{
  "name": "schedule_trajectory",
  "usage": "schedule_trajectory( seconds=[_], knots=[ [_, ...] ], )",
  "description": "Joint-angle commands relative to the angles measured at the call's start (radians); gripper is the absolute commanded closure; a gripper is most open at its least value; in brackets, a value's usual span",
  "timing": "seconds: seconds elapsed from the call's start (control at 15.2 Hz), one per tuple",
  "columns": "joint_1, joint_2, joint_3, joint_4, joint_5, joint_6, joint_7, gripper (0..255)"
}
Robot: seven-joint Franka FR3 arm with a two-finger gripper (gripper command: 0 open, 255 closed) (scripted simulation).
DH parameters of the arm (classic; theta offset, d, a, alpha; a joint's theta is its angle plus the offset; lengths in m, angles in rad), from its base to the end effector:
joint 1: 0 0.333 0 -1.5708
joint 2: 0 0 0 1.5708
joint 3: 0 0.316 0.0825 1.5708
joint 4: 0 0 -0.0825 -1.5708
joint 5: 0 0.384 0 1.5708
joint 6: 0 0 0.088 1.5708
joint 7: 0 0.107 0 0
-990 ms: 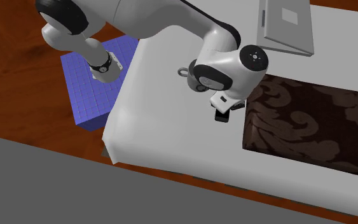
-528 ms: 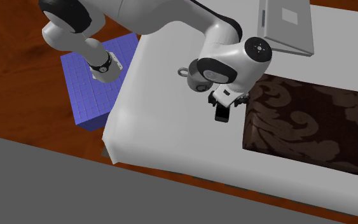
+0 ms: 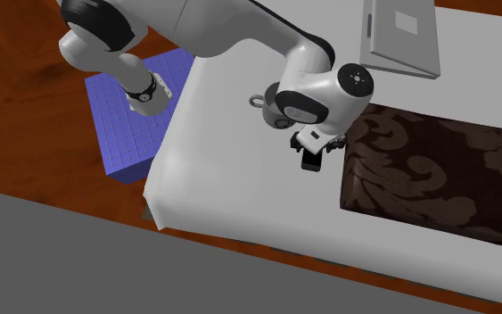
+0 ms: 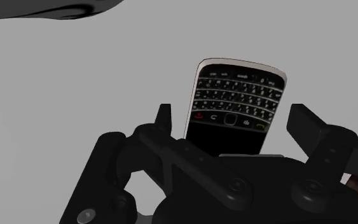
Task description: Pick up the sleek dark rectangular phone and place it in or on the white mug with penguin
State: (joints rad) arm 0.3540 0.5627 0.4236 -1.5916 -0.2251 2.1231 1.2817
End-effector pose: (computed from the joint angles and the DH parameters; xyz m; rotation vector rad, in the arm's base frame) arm 0.5260 0.4468 0.3308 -3.0295 0.6904 0.0185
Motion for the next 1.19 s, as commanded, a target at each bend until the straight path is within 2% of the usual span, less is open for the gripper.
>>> schedule_trajectory(
  seconds=[0.0, 0.26, 0.33, 0.92, 1.12],
  knots=[
    [0.0, 0.001, 0.0, 0.0, 0.0, 0.001, 0.0, 0],
    [0.0, 0.001, 0.0, 0.0, 0.0, 0.001, 0.0, 0],
    [0.0, 0.001, 0.0, 0.0, 0.0, 0.001, 0.0, 255],
    [0.0, 0.001, 0.0, 0.0, 0.0, 0.001, 0.0, 255],
    [-0.002, -0.017, 0.005, 0.015, 0.008, -0.03, -0.004, 255]
  ],
)
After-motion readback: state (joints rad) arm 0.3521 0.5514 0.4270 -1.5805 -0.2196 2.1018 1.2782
